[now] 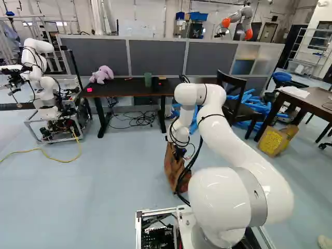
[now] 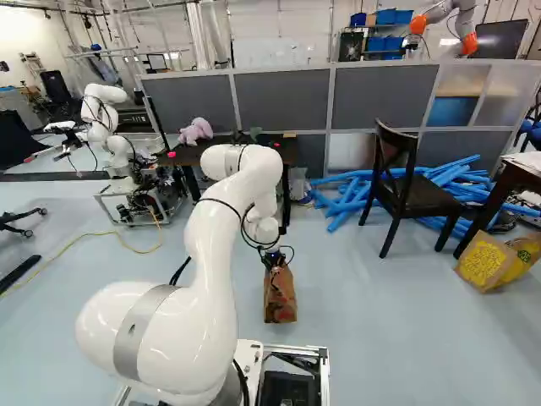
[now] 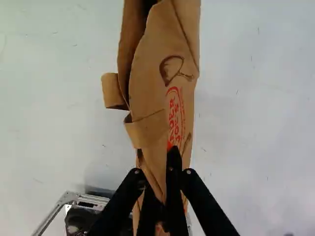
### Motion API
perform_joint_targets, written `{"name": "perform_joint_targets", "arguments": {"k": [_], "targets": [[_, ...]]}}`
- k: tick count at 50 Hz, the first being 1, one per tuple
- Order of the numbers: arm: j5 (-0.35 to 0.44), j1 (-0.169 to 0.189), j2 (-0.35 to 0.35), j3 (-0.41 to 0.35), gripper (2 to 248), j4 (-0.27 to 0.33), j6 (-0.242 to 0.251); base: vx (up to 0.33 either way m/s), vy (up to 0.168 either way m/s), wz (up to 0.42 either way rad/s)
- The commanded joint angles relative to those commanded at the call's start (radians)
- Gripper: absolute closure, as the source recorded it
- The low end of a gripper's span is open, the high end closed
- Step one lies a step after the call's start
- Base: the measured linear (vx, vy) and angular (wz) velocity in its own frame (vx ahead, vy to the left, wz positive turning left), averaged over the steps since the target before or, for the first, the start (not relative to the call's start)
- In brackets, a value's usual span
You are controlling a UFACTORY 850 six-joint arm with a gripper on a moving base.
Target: Pick up the bag on the ground and place it on the table
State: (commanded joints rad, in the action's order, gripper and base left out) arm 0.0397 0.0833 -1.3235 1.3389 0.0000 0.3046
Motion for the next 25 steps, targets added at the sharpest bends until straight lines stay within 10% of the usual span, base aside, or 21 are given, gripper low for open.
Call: {"name": "perform_joint_targets", "arguments": {"k": [25], "targets": [[0.000,-0.008,0.119,-0.164,229,0.000,0.000,0.000,0.000,0.000]]}}
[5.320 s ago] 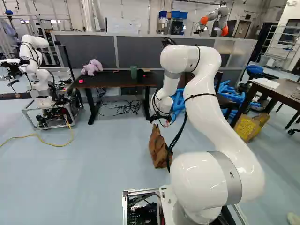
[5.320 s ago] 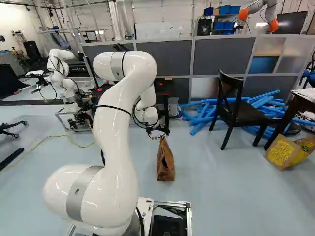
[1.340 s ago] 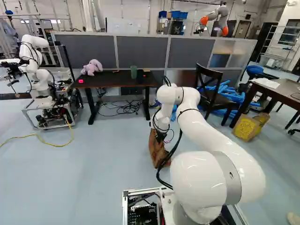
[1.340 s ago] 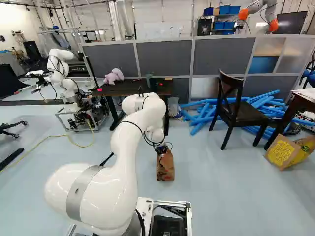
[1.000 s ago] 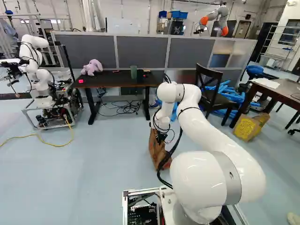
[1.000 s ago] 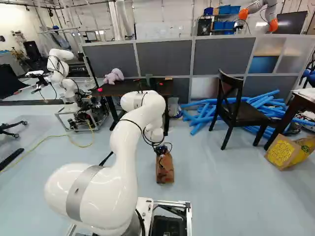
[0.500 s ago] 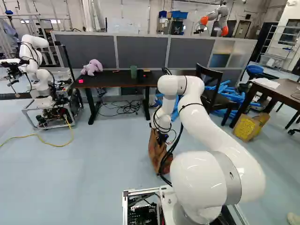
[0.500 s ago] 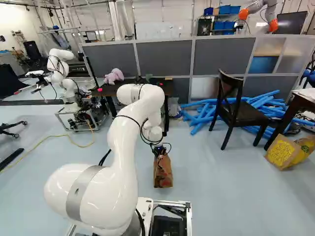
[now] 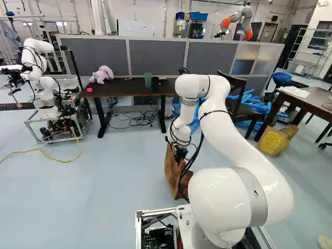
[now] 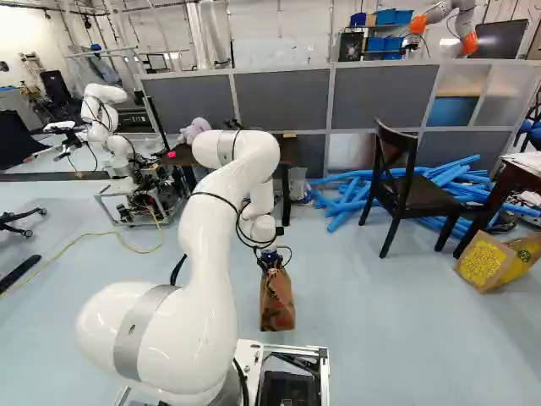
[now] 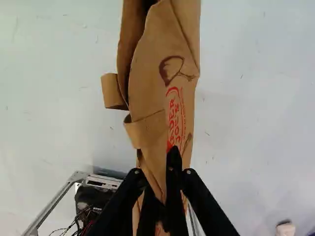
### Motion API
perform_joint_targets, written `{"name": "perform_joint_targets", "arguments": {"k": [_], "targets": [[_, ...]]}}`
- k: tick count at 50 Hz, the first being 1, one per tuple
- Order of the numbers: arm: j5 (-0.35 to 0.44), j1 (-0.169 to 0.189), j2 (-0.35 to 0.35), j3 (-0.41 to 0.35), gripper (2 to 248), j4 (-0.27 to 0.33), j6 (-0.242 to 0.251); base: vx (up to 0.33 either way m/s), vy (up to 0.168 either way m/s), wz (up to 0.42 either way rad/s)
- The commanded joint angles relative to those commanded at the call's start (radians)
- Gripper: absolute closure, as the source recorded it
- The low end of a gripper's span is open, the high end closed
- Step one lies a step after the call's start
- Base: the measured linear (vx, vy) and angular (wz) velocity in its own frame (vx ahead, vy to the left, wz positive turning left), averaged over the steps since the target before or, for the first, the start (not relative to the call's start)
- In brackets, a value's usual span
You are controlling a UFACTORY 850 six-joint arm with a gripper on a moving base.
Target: Pick up the bag on the ground and place it on the table
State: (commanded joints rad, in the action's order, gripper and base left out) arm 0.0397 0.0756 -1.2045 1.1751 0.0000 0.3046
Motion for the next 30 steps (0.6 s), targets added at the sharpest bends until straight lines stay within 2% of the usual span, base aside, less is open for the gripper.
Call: {"name": "perform_joint_targets", "arguments": {"k": [30], "targets": [[0.000,-0.012,0.140,-0.176,229,0.000,0.000,0.000,0.000,0.000]]}}
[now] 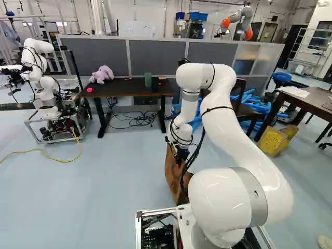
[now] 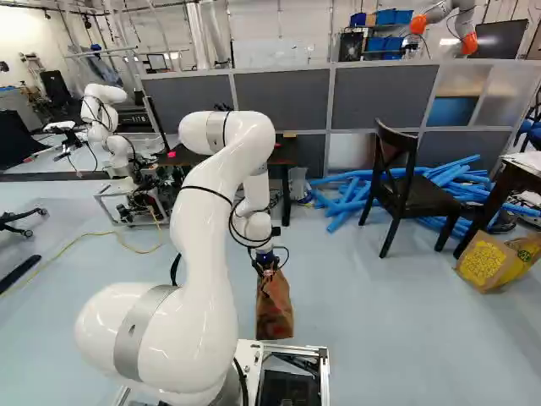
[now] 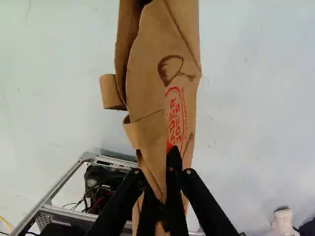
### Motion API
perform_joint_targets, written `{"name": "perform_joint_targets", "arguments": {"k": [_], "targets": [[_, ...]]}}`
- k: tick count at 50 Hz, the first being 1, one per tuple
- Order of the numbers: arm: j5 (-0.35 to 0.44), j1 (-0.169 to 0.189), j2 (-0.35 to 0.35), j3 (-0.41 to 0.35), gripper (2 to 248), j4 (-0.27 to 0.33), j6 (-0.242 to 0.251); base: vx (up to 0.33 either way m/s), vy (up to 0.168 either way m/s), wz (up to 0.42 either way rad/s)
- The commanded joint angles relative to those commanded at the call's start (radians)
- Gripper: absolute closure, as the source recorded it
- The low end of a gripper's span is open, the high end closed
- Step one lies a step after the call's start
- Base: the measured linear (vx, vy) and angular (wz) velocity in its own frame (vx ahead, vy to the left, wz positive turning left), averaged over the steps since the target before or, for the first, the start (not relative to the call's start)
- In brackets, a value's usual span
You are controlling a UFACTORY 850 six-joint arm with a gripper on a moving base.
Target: Pick up the bag on the ground and place it on the table
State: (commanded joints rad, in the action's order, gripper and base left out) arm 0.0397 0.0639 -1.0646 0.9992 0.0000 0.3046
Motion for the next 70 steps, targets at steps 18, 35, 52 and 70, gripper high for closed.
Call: {"name": "perform_joint_targets", "arguments": {"k": [18,35,52,70], "targets": [[0.000,-0.001,0.081,-0.082,229,0.000,0.000,0.000,0.000,0.000],[0.000,0.000,0.159,-0.150,229,0.000,0.000,0.000,0.000,0.000],[0.000,0.001,0.237,-0.209,229,-0.005,0.000,0.000,0.000,0.000],[0.000,0.001,0.320,-0.262,229,-0.009,0.000,0.000,0.000,0.000]]}}
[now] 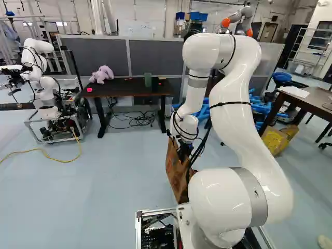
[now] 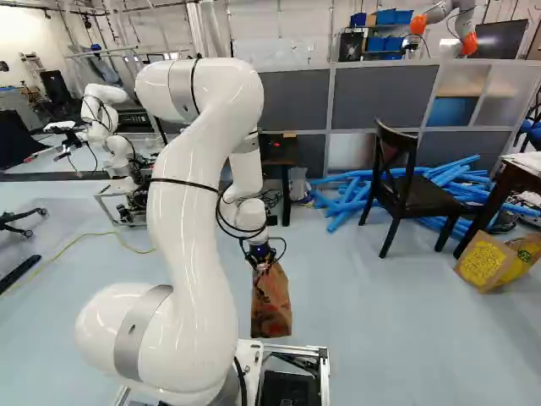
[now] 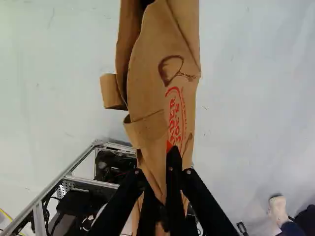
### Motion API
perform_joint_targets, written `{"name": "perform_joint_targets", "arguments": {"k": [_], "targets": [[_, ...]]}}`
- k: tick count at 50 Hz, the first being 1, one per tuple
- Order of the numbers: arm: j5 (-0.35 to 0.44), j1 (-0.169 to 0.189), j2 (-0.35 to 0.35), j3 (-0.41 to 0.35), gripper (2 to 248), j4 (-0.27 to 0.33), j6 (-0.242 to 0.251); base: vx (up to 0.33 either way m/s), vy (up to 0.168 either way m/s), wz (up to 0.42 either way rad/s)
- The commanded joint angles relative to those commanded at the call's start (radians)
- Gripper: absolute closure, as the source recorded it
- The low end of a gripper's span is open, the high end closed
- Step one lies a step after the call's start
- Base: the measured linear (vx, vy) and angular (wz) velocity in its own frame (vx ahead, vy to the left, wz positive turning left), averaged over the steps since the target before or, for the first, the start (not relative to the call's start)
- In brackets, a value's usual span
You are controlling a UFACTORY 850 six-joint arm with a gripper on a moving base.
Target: Pick up the bag on the ground and place it on the table
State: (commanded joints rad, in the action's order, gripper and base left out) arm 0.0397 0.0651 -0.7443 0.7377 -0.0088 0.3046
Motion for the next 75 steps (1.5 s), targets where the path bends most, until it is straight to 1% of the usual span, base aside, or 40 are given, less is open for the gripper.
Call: {"name": "perform_joint_targets", "arguments": {"k": [16,29,63,75], "targets": [[-0.001,0.000,0.075,-0.045,229,0.000,0.000,0.000,0.000,0.000],[-0.016,0.000,0.136,-0.077,229,0.000,0.000,0.000,0.000,0.000],[-0.101,-0.002,0.298,-0.147,229,0.000,0.000,0.000,0.000,0.000],[-0.129,-0.003,0.358,-0.170,229,0.016,0.000,0.000,0.000,0.000]]}}
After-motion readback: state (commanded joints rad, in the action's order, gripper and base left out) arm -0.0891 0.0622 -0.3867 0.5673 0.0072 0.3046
